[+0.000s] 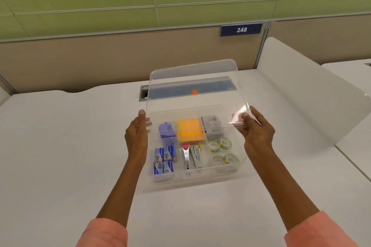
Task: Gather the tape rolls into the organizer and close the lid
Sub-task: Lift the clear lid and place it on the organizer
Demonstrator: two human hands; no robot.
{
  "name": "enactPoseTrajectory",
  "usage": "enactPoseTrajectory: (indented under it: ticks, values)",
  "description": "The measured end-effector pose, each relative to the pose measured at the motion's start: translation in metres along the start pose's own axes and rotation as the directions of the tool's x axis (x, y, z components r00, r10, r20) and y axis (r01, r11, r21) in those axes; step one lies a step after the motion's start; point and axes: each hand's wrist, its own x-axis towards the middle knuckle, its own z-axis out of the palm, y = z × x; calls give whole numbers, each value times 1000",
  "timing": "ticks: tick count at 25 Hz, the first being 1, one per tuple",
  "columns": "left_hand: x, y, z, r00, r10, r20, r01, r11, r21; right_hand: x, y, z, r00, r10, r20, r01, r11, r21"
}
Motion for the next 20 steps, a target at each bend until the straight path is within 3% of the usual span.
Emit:
enactPoseTrajectory:
  ticks: [3,6,10,16,17,20]
  values:
    - [-5,-19,-13,997,-68,-41,71,995,70,-7,25,-8,997,79,-20,-80,995,-53]
    - [-14,-38,-19,991,-79,-106,97,979,180,-7,38,-14,996,49,-70,-64,969,-239]
    - [-27,-52,-23,990,-82,-117,105,973,208,-8,46,-19,992,-71,-104,0,827,-562]
    - [-45,-63,-39,974,-203,-101,216,967,136,-12,57,-39,975,-209,-79,66,610,-790]
    - [-48,-63,-40,970,-228,-83,235,967,99,-13,58,-45,974,-210,-83,61,598,-799]
    - [-59,-67,-44,960,-276,-37,276,961,1,-17,58,-56,983,-156,-93,48,713,-700]
